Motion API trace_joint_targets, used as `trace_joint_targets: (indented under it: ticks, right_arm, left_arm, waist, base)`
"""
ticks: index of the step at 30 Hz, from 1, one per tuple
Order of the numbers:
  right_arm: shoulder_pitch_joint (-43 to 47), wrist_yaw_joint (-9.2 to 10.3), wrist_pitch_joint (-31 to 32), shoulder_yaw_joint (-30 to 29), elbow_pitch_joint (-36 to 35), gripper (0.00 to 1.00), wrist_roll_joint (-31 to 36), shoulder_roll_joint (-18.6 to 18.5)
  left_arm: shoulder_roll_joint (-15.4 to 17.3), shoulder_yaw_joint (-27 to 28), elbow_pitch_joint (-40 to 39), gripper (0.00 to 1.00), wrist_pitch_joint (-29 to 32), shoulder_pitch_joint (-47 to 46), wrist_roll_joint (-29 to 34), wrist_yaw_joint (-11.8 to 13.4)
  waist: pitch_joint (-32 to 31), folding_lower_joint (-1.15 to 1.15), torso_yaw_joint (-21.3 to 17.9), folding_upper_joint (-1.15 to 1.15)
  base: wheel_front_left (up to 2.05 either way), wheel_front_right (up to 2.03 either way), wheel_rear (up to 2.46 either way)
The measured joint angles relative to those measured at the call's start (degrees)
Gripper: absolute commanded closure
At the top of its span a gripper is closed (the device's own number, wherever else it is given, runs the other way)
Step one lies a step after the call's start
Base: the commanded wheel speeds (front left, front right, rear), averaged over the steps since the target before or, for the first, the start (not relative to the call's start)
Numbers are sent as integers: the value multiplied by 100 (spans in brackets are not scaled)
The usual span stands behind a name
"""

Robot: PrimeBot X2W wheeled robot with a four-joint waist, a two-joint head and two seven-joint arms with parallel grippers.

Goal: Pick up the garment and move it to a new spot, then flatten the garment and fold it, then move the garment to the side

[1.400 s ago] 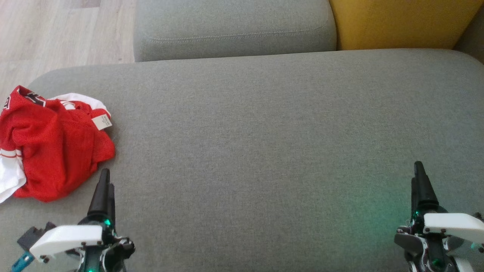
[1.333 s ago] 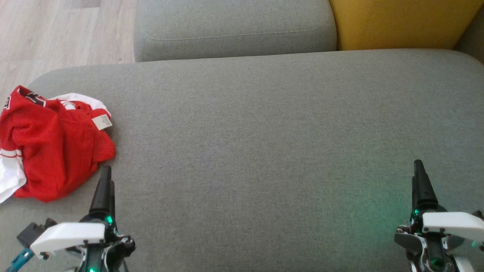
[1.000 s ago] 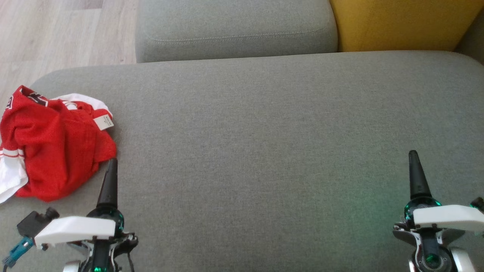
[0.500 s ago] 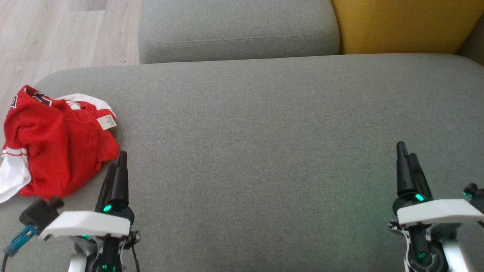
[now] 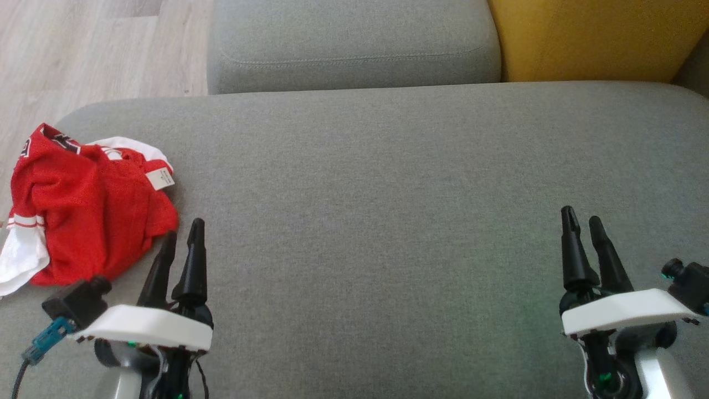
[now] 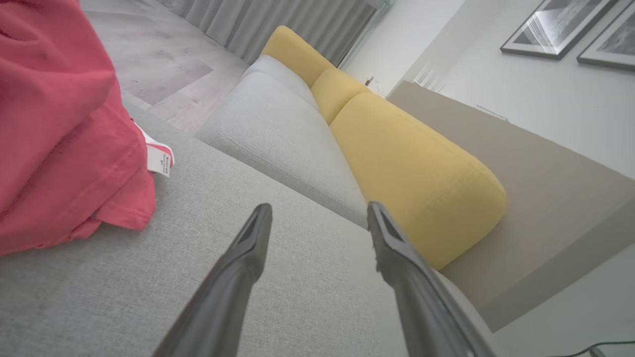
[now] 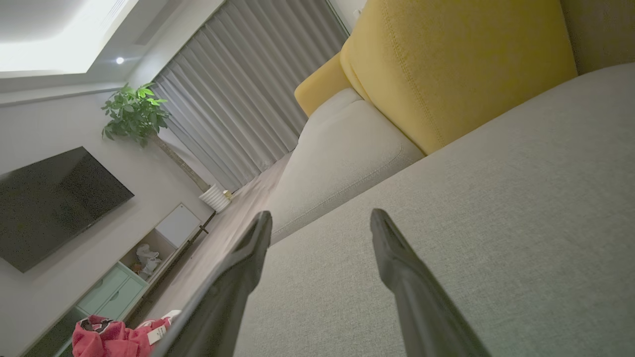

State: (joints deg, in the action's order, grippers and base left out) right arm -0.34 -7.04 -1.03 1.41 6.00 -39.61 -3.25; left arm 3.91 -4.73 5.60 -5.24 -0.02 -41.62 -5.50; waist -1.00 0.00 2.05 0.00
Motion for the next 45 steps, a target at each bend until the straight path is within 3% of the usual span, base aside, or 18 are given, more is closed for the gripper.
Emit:
trace_joint_targets:
  ticks: [21,45]
  right_arm:
    - [254,0,-75,12,-48,0,1672,11]
    - [519,-1,-196,56,-107,0,3274,60]
  left_arm:
    - [374,-534,-74,0,-338,245,1816,357]
    - [492,-944,212,0,-725,357,3210,760]
  waist:
    - [-70,0,60,0]
    - [-160,0,166,0]
  base:
    - [0,0,0]
    - [0,0,0]
